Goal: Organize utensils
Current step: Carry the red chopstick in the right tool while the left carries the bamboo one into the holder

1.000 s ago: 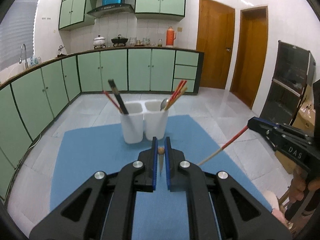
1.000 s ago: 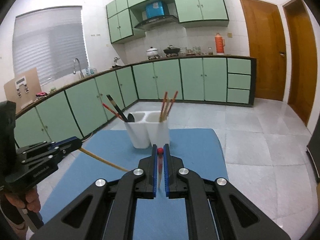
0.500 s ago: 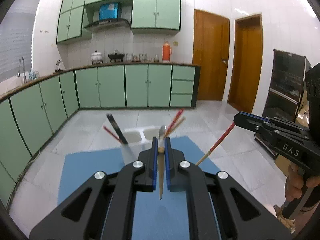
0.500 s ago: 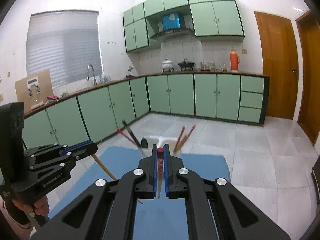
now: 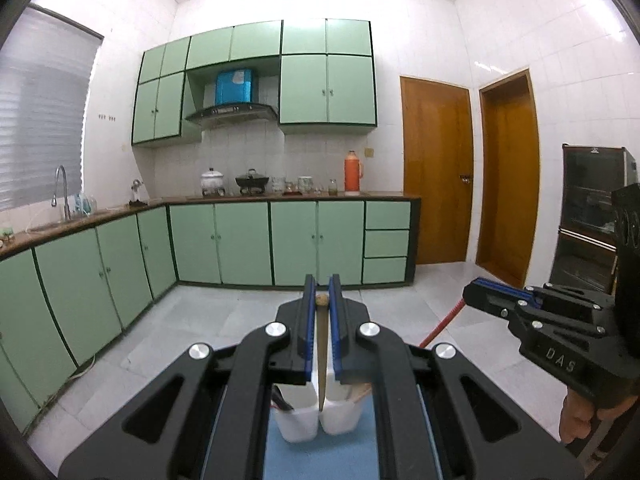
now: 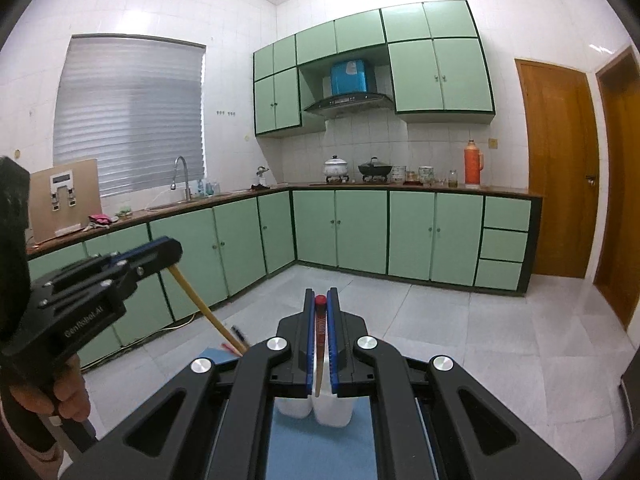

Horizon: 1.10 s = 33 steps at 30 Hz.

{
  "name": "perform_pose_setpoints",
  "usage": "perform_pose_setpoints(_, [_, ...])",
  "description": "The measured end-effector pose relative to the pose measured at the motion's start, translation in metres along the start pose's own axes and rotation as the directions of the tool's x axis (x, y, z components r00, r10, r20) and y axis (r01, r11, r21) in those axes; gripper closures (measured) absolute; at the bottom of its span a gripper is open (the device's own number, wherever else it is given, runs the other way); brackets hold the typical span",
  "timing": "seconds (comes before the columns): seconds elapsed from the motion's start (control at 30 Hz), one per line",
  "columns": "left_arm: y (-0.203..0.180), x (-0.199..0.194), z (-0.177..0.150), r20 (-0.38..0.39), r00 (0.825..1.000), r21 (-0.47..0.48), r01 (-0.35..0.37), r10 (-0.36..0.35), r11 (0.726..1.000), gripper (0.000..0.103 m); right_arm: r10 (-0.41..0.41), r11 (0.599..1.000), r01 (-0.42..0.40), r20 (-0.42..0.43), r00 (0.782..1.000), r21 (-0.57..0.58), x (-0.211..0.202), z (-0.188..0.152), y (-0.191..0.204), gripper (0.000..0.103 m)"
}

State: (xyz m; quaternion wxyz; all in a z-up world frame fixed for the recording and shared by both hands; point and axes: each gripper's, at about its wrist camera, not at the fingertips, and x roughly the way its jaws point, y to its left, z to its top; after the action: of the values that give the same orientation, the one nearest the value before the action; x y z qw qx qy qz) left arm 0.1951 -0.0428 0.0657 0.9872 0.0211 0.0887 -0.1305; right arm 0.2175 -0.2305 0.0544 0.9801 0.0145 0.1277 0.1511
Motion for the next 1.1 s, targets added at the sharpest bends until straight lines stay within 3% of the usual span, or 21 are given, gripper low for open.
perform_pose_setpoints(0.2, [0.003, 0.042, -0.007, -0.002, 1.000, -0.016, -0.030, 0.030, 0.999, 0.097, -0.017, 1.000, 0.018, -0.027, 0.999, 0.001, 0.046, 0.002, -0.006, 0.098])
perform_pose_setpoints(0.47, [0.019, 0.102, -0.050, -0.130, 0.990, -0.058, -0.058, 0.050, 0.997, 0.097, -0.029, 1.000, 0.029, -0.127, 0.991, 0.004, 0.100, -0.027, -0.017, 0.098])
perform_pose_setpoints(0.63, [0.032, 0.114, -0.067, -0.173, 0.984, -0.098, -0.044, 0.027, 0.994, 0.097, -0.029, 0.999, 0.031, -0.169, 0.985, 0.011, 0.116, -0.044, -0.023, 0.098])
perform_pose_setpoints(0.87, [0.039, 0.081, -0.035, -0.079, 0.996, -0.122, 0.022, -0.032, 0.992, 0.097, -0.033, 0.999, 0.034, -0.178, 0.984, 0.003, 0.121, -0.052, -0.024, 0.098])
perform_pose_setpoints(1.1, [0.028, 0.049, 0.013, 0.104, 0.994, -0.066, -0.020, 0.027, 0.998, 0.097, -0.037, 0.999, 0.038, -0.175, 0.984, 0.001, 0.123, -0.048, -0.022, 0.098])
